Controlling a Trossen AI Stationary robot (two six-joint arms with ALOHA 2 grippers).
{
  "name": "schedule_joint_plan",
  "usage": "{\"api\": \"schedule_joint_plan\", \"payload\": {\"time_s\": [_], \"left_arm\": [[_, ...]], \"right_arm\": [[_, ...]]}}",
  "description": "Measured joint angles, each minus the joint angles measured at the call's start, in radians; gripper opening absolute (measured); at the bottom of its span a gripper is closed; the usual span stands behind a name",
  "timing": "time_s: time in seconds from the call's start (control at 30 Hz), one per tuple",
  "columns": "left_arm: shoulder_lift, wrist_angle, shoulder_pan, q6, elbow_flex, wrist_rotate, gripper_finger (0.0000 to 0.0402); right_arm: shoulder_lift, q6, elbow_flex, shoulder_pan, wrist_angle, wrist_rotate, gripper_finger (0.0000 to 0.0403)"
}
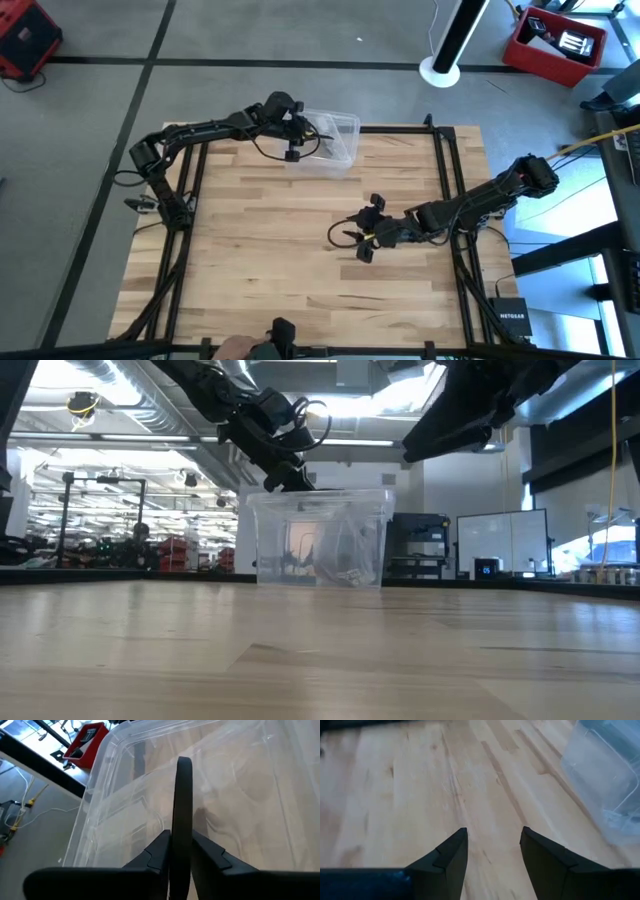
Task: Roll bandage
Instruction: Close the transparent container
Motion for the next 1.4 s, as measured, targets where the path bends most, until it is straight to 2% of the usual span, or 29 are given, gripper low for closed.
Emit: {"api": "schedule_joint_plan", "payload": {"time_s": [0.1,0.27,0.37,0.47,0.57,0.77,0.83,0.97,1.07,1.17,1.3,1.4], "left_arm": [[0.001,0.01,0.0,-0.015,-0.001,-0.001,0.0071],[0.001,0.019,0.0,-0.032,-0.001,-0.005,0.0123],[-0.001,0.009,-0.002,-0.054,0.007,-0.006,0.0157],[-0.02,-0.014,-0.007,-0.063,0.019,-0.036,0.0181],[-0.047,-0.021,-0.017,-0.063,0.031,-0.076,0.0195],[-0.106,-0.002,-0.018,-0.06,0.039,-0.081,0.02],[-0.11,-0.007,-0.018,-0.061,0.039,-0.081,0.02],[-0.127,-0.041,-0.018,-0.049,0.039,-0.113,0.02],[-0.163,-0.092,-0.012,-0.066,0.039,-0.133,0.02],[-0.211,-0.109,0.034,-0.12,0.031,-0.026,0.02],[-0.231,-0.088,0.106,-0.196,-0.016,0.081,0.02],[-0.214,-0.058,0.131,-0.215,-0.077,0.092,0.02]], "right_arm": [[0.0,0.051,0.0,0.0,0.018,-0.006,0.0182],[0.0,0.055,0.0,0.0,0.024,-0.017,0.0182],[-0.002,0.042,0.006,-0.007,0.012,-0.06,0.0182],[-0.023,0.005,0.044,-0.016,0.005,-0.057,0.0182],[-0.06,-0.071,0.086,-0.014,0.001,0.028,0.0182],[-0.129,-0.28,0.129,-0.064,0.003,0.25,0.0182],[-0.144,-0.323,0.131,-0.117,-0.001,0.253,0.0182],[-0.151,-0.372,0.131,-0.256,-0.002,0.165,0.0182],[-0.142,-0.425,0.112,-0.416,0.044,0.066,0.0182],[-0.136,-0.446,0.053,-0.598,0.171,-0.117,0.0176],[-0.073,-0.442,-0.051,-0.818,0.423,-0.378,0.0135],[0.032,-0.428,-0.083,-0.919,0.537,-0.472,0.0085]]}}
